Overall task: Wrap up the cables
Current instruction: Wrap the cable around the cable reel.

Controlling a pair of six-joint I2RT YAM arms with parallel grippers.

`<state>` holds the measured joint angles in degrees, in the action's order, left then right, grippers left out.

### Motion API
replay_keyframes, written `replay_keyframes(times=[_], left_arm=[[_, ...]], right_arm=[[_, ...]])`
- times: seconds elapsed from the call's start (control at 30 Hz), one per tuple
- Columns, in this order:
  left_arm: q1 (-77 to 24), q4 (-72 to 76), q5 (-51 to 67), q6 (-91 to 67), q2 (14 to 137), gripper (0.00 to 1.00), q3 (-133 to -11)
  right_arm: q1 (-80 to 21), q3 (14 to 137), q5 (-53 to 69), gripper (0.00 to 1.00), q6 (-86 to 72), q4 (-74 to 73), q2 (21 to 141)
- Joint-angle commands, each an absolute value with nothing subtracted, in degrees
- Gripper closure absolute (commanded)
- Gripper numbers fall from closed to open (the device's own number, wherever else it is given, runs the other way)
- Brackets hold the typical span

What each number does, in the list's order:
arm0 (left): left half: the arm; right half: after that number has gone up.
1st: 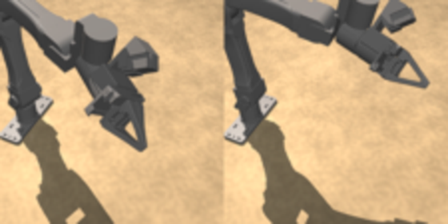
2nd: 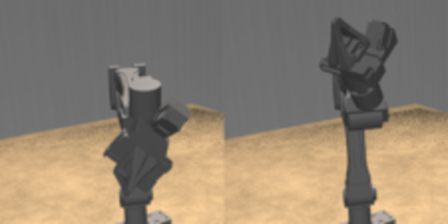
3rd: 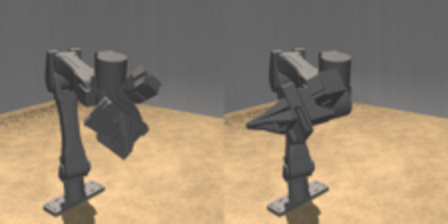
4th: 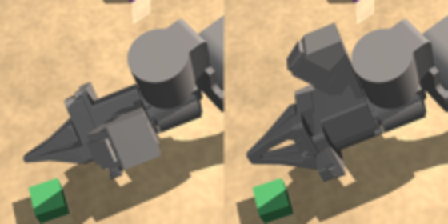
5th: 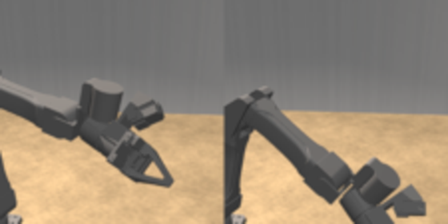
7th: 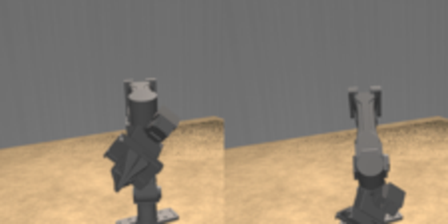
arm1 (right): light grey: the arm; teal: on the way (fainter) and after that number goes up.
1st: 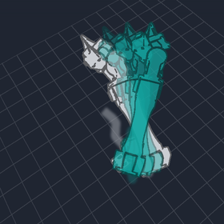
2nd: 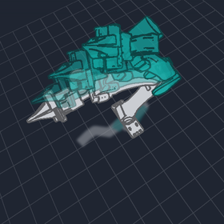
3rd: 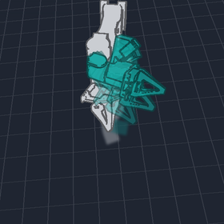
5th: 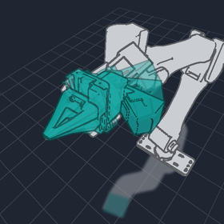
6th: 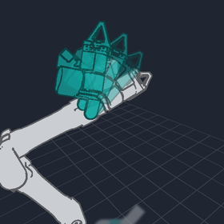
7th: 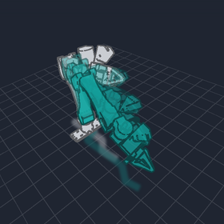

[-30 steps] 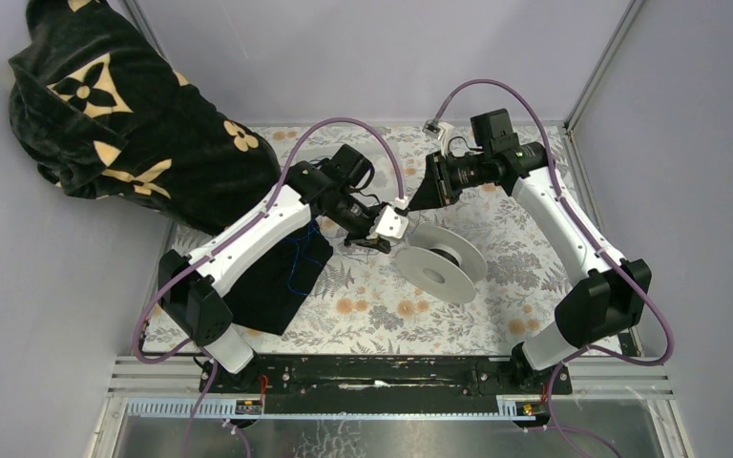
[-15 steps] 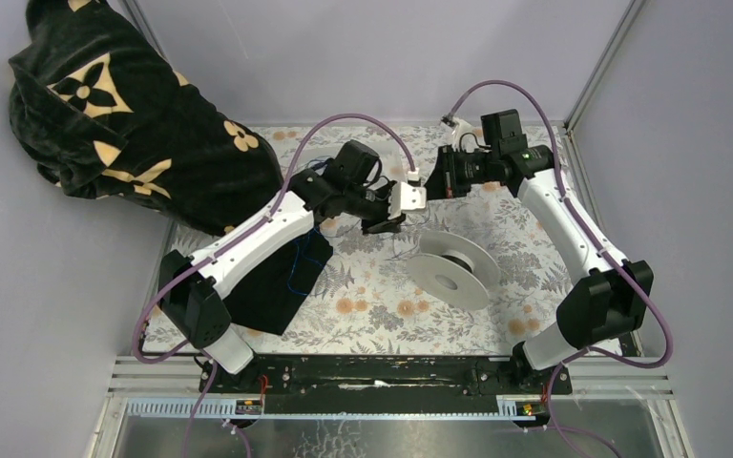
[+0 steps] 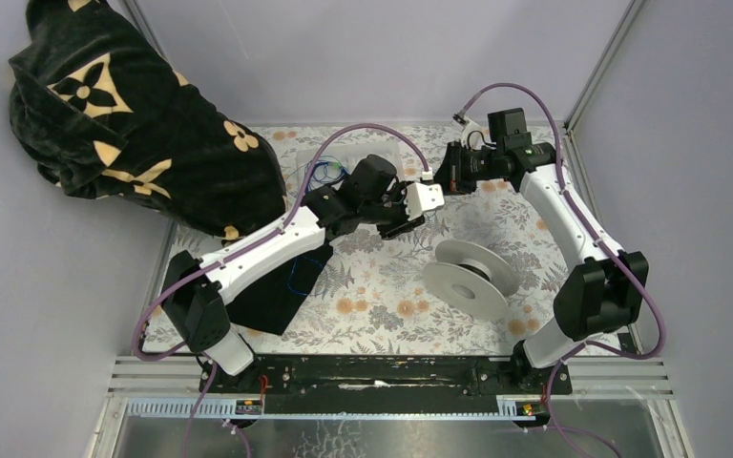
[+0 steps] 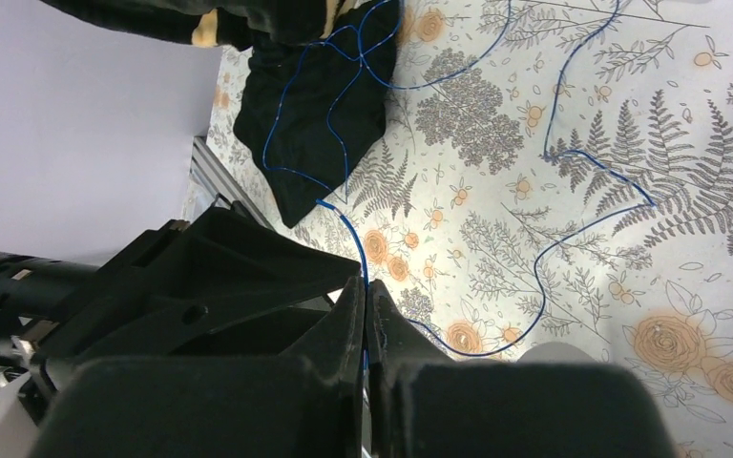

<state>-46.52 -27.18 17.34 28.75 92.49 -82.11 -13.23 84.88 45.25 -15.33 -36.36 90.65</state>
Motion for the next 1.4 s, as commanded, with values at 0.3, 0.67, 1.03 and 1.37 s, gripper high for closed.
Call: replay_keyframes(times=[0.3,0.67,1.03,1.37], left_arm=[[-46.8,-25.7,23.9,34.2,91.7,0.42,-80.3],[-46.8,-21.5,26.6,27.8,95.1,0.46,-81.6],[-46.6,-15.5,30.3,21.2,95.4,0.45,-78.2],[-46.0,-13.2,31.4,18.8,97.0,0.82,-77.6]], right_arm=[[-11.4,87.3,45.5,1.0,-14.5,-37.0,91.0],[-10.7,85.6,46.7,1.0,-16.1,-35.2,89.3],[-9.4,83.6,47.2,1.0,-18.1,-32.7,87.3],[-7.6,82.0,47.4,1.0,-18.8,-31.6,86.1]])
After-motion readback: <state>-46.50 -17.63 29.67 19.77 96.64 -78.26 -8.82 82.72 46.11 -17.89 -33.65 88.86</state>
